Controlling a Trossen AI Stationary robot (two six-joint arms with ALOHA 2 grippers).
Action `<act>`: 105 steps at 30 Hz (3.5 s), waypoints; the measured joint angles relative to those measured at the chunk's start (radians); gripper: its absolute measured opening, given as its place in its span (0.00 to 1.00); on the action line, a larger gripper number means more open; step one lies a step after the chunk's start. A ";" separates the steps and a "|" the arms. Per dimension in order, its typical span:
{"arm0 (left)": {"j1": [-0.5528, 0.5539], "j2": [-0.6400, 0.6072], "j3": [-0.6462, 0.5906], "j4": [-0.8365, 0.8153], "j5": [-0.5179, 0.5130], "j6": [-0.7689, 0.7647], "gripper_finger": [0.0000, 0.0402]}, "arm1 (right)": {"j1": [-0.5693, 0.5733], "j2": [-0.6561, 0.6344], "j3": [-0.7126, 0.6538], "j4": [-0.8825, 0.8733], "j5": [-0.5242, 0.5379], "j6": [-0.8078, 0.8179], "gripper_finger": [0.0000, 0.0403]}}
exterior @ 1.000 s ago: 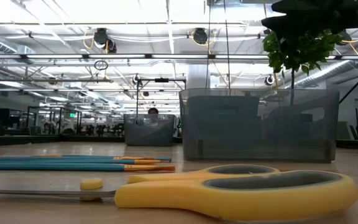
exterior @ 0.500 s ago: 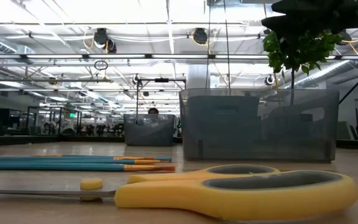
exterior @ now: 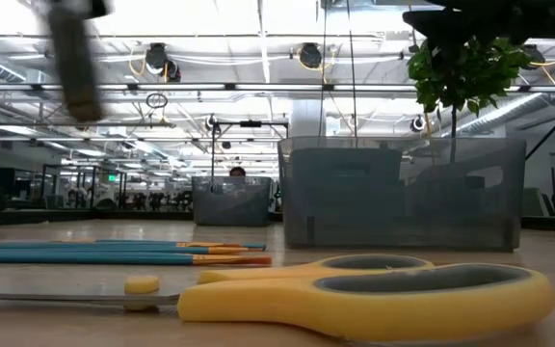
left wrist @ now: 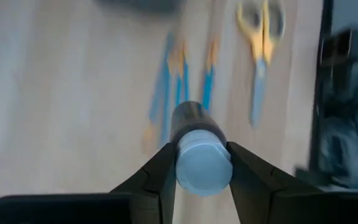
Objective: Pick & Place Paint Supplies
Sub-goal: Put the brown paint bottle into the green bin
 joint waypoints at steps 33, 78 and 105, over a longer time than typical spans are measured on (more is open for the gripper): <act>0.386 0.101 0.080 0.285 0.029 0.655 0.30 | -0.019 0.916 0.438 0.239 0.128 -0.153 0.72; 0.580 -0.021 -0.734 1.822 0.178 0.485 0.84 | -0.003 0.413 0.067 0.366 0.275 -0.190 0.24; 0.856 -0.284 -1.082 2.062 0.377 0.402 0.72 | -0.039 0.495 0.067 0.398 0.201 -0.189 0.24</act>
